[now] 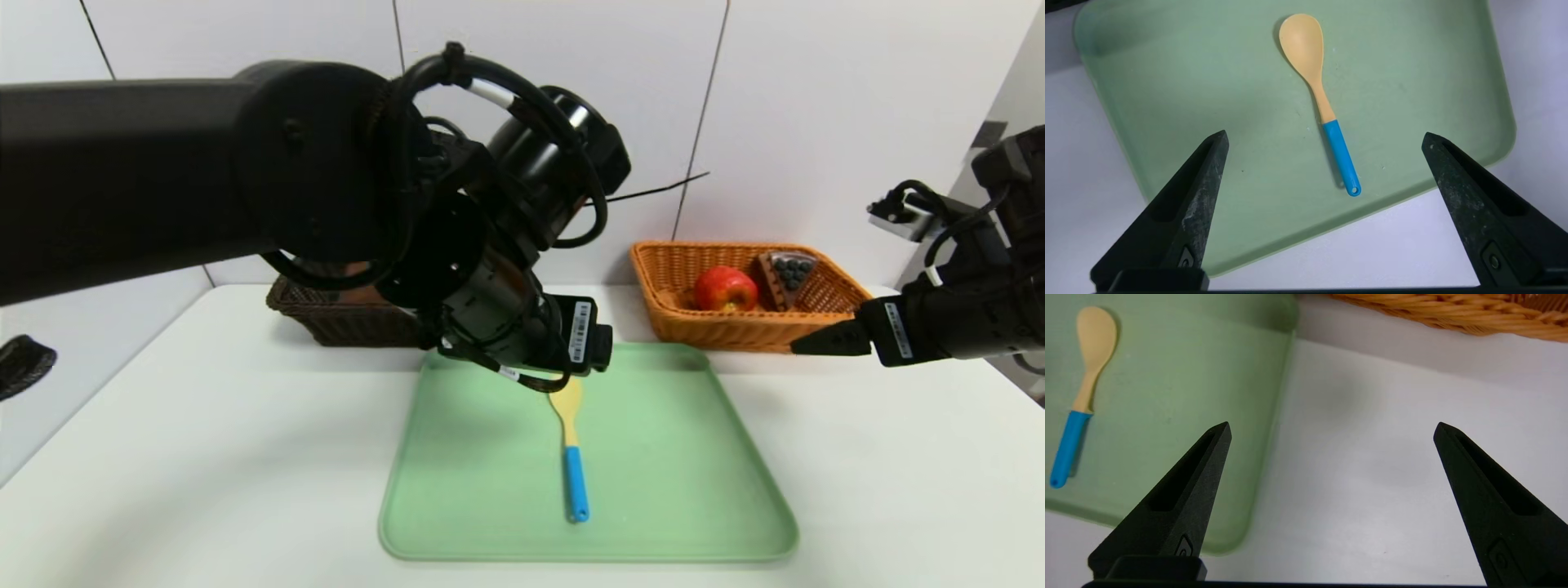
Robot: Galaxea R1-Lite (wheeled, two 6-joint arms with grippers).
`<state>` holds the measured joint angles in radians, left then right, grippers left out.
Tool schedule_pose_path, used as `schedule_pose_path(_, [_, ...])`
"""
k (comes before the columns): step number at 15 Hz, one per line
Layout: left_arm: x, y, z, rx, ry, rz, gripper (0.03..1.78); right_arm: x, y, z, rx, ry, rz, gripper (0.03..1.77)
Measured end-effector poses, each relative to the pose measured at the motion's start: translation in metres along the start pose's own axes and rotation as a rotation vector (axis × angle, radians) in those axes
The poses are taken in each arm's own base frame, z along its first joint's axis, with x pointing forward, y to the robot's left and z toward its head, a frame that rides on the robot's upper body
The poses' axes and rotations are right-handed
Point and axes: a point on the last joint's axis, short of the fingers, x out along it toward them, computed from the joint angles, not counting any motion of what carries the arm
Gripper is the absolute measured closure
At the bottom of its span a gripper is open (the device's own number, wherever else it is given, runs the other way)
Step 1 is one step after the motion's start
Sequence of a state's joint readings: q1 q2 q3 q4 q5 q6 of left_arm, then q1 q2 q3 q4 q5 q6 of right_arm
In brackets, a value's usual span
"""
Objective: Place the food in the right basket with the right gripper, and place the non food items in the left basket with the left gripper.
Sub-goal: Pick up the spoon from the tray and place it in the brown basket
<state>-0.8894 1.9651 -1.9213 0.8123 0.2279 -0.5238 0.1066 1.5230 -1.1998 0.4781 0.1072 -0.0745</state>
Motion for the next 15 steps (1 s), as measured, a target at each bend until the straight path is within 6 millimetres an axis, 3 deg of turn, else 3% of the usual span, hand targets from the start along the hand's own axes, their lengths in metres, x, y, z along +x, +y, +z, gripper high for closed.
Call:
schedule_pose_path(3, [0.017, -0.004, -0.004, 0.002, 0.032, 0.021, 0.14, -0.021, 0.006, 0.002, -0.012, 0.021, -0.014, 0.09])
schedule_pose_path(7, [0.042, -0.008, -0.01, 0.035, 0.069, 0.068, 0.12, -0.055, 0.011, -0.01, -0.005, 0.098, -0.063, 0.09])
schedule_pose_path(15, [0.086, -0.015, -0.018, 0.05, 0.128, 0.096, 0.12, -0.055, 0.011, -0.027, 0.026, 0.134, -0.069, 0.09])
